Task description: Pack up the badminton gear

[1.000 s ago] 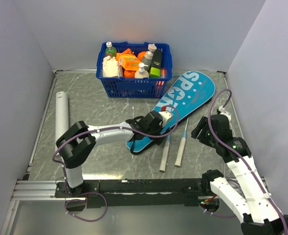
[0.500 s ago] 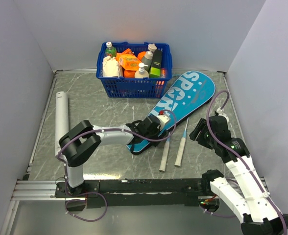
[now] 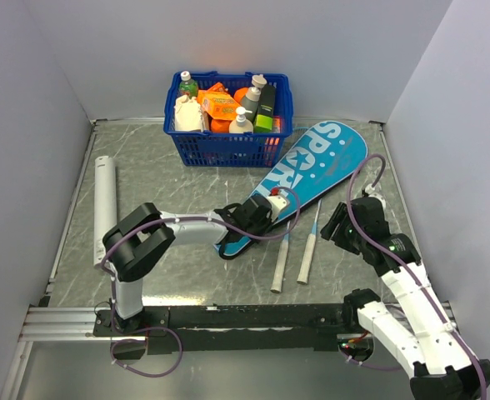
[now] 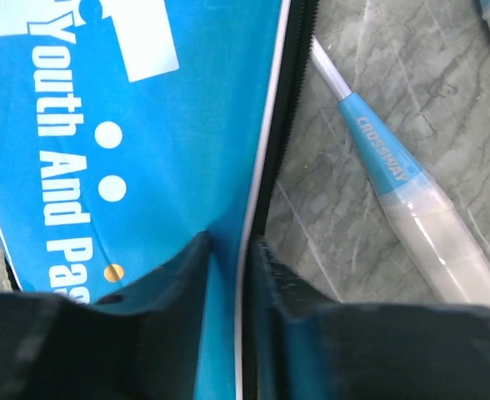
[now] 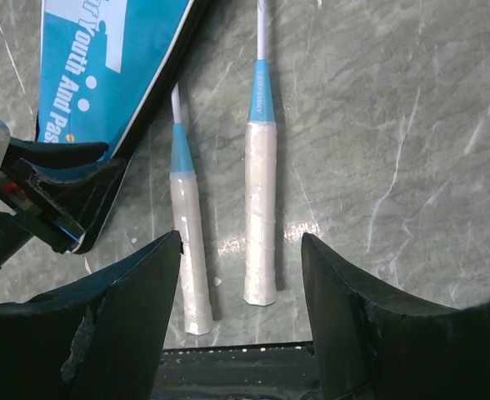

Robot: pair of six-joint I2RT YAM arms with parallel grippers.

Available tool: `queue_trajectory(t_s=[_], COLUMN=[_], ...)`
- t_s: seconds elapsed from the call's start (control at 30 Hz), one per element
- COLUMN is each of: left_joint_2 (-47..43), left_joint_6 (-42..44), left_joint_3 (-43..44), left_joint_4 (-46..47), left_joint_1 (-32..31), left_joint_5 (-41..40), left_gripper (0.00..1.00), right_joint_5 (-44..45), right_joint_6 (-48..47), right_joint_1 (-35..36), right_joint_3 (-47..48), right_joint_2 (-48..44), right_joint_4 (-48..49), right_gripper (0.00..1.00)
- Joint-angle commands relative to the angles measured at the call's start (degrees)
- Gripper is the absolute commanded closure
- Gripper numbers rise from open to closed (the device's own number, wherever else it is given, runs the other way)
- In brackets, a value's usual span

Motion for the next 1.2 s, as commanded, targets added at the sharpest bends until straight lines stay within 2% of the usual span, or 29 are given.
queue_trajectory(t_s=[0.0, 0.1, 0.27, 0.43, 0.7, 0.73, 0.8, 1.17], left_joint_2=[-1.83, -3.68, -8.60, -10.98, -14.93, -15.11, -15.28, -16.78], left_joint_6=[0.95, 0.60, -0.63, -0.72, -3.97, -4.32, -5.37, -8.01], left_joint_3=[2.47, 4.05, 6.78, 8.72, 6.17, 6.34, 7.04, 6.35], left_joint_4=[-2.05, -4.24, -7.15, -11.10, -9.26, -9.35, -9.61, -8.21], left_joint_1=[0.36, 0.44, 0.44, 1.06, 5.10, 5.45, 5.89, 7.12], left_joint_5=[2.06, 4.43, 8.21, 8.75, 11.73, 12.43, 13.14, 16.30], left_gripper=[0.76, 0.84, 0.84, 0.86, 0.89, 0.95, 0.99, 0.99], right_joint_5=[1.18, 2.93, 6.10, 5.93, 6.45, 6.80, 7.42, 11.90], right_joint_6=[-0.34, -0.60, -1.04, -1.13, -0.34, -0.08, 0.19, 0.28], right_joint_1=[-0.43, -0.43, -0.87, -1.49, -2.10, -2.01, -2.19, -2.89], right_joint_3=[-1.16, -0.90, 0.77, 2.00, 5.16, 5.60, 6.66, 11.05], right_joint_2=[0.51, 1.83, 5.78, 11.66, 23.43, 24.67, 28.17, 43.56], right_joint_4=[2.16, 2.25, 2.95, 6.63, 13.40, 13.93, 15.86, 21.75], right_gripper=[0.33, 0.33, 0.33, 0.34, 0.37, 0.37, 0.39, 0.45])
